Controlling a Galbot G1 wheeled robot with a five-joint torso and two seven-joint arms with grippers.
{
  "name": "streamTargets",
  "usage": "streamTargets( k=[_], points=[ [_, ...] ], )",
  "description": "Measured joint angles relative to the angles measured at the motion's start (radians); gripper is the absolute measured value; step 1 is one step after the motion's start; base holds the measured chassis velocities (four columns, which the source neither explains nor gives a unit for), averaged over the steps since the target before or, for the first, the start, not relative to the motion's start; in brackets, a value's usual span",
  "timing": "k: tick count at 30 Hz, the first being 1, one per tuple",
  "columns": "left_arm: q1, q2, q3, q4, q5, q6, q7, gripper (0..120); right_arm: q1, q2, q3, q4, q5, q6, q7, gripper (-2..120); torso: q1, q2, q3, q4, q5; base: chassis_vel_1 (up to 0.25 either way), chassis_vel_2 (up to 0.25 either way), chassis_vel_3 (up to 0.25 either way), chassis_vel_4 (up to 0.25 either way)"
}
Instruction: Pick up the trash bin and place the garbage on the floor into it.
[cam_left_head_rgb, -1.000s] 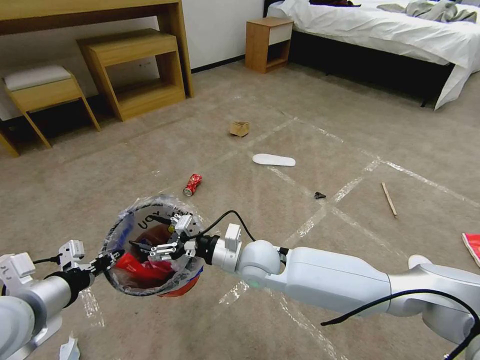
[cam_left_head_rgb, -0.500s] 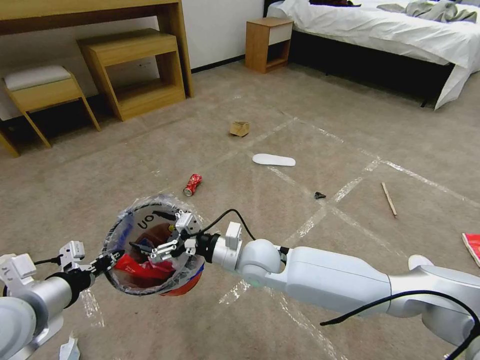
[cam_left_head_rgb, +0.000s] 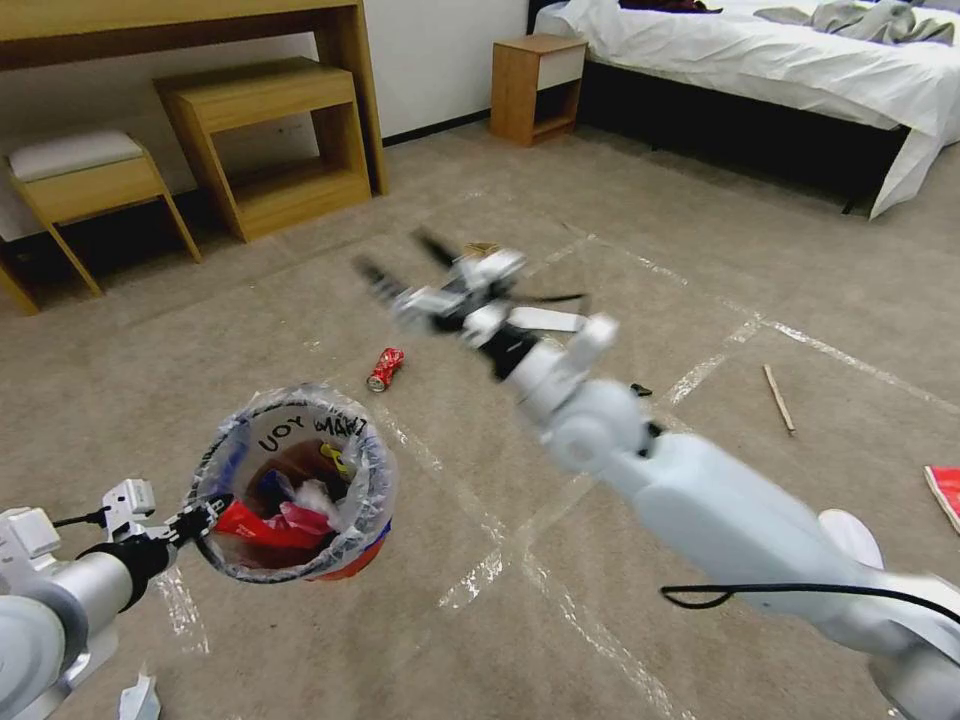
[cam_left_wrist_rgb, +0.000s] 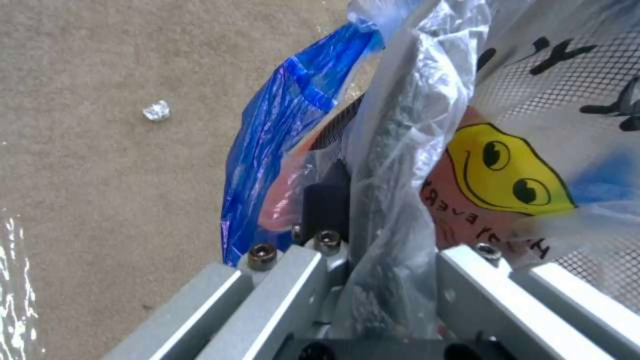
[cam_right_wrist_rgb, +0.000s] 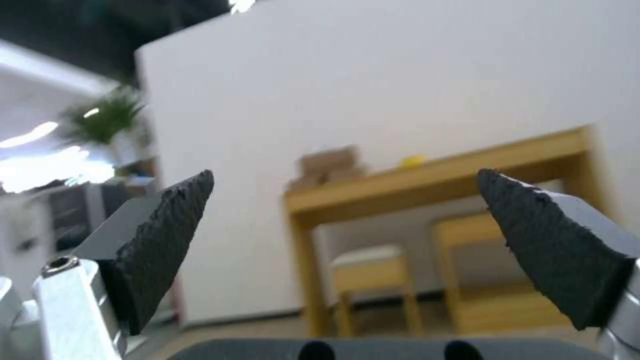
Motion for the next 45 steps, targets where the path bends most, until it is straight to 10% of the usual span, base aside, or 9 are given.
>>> streamTargets(
  k=[24, 45],
  points=[
    [0.026, -0.039, -0.026, 0.006, 0.065, 0.000, 0.019, 0, -0.582, -0.008, 0.783, 0.178, -0.258, 0.048, 0.077, 100, 0.000, 0.000, 0.000, 0.0003, -0.0003, 0.000, 0.000, 0.000, 0.000],
    [0.053, -0.081, -0.037, 0.017, 0.143, -0.012, 0.067, 0, -0.882, 0.191, 0.746, 0.051, -0.596, 0.198, 0.109, 100, 0.000, 0.000, 0.000, 0.0003, -0.0006, 0.000, 0.000, 0.000, 0.000]
  ],
)
